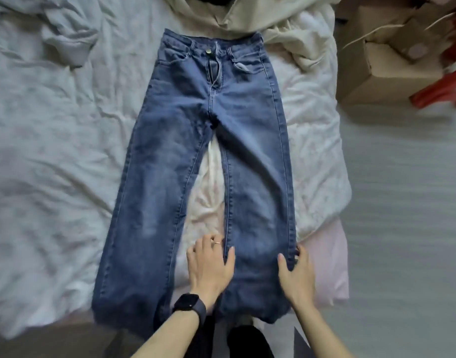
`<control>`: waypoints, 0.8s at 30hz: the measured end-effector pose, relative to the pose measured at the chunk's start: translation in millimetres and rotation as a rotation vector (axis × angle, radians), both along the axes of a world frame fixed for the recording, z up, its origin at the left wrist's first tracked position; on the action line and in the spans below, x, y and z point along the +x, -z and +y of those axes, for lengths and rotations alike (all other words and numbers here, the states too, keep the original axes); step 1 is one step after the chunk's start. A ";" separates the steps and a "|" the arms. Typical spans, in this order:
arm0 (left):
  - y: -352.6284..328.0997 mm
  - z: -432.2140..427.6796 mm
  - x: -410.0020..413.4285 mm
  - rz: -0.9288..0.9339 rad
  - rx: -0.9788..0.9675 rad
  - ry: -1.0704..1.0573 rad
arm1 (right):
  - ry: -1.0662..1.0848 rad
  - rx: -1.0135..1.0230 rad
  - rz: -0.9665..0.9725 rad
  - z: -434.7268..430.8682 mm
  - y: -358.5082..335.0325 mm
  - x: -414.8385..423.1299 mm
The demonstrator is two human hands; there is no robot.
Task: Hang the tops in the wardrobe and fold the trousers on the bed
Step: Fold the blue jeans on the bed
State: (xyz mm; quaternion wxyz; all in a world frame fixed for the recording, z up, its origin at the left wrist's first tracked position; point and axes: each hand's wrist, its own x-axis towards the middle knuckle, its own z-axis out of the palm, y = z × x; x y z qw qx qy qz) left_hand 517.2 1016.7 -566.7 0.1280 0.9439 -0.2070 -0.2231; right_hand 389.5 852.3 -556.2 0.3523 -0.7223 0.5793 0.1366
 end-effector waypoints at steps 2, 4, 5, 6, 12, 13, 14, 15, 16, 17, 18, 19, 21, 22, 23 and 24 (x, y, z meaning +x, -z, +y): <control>-3.8 -5.2 -22.8 0.259 0.073 -0.243 | 0.010 0.149 0.049 3.2 6.3 -12.5; -13.4 -6.2 -46.5 0.411 0.001 -0.465 | -0.030 0.210 0.042 2.4 13.4 -38.5; -20.9 -4.1 -60.7 0.455 -0.092 -0.550 | -0.020 0.230 0.011 2.0 13.6 -53.4; -26.2 -1.3 -69.2 0.474 -0.185 -0.617 | -0.004 0.250 -0.036 0.0 12.6 -62.1; -25.6 34.5 -104.3 0.380 -0.106 -0.557 | -0.219 0.284 0.048 -3.4 5.3 -108.7; -23.0 38.0 -109.4 0.390 -0.063 -0.549 | -0.260 0.327 0.085 -3.8 5.1 -112.7; -20.9 39.7 -113.7 0.377 -0.025 -0.525 | -0.291 0.343 0.095 -6.4 7.5 -115.1; -20.0 40.0 -120.0 0.345 0.008 -0.482 | -0.305 0.329 0.088 -8.8 7.2 -114.2; -20.1 37.3 -126.0 0.306 0.022 -0.430 | -0.311 0.305 0.058 -12.6 7.6 -110.1; -20.4 33.3 -134.6 0.266 0.021 -0.384 | -0.291 0.290 0.020 -15.2 6.3 -105.3; -20.0 27.6 -142.9 0.234 0.007 -0.343 | -0.254 0.282 -0.033 -18.4 4.0 -98.9; -21.2 19.7 -151.3 0.203 -0.002 -0.302 | -0.213 0.261 -0.078 -21.8 1.3 -91.2; -16.5 -4.9 -169.9 0.119 -0.010 -0.242 | -0.199 0.179 -0.160 -35.0 -4.0 -70.3; -15.8 -18.6 -176.2 0.089 -0.012 -0.232 | -0.206 0.130 -0.208 -41.7 -9.2 -56.3; -12.7 -32.6 -183.5 0.094 -0.008 -0.248 | -0.219 0.087 -0.254 -48.9 -11.4 -42.4; -8.5 -46.3 -190.3 0.121 0.006 -0.276 | -0.234 0.056 -0.291 -55.3 -12.4 -29.1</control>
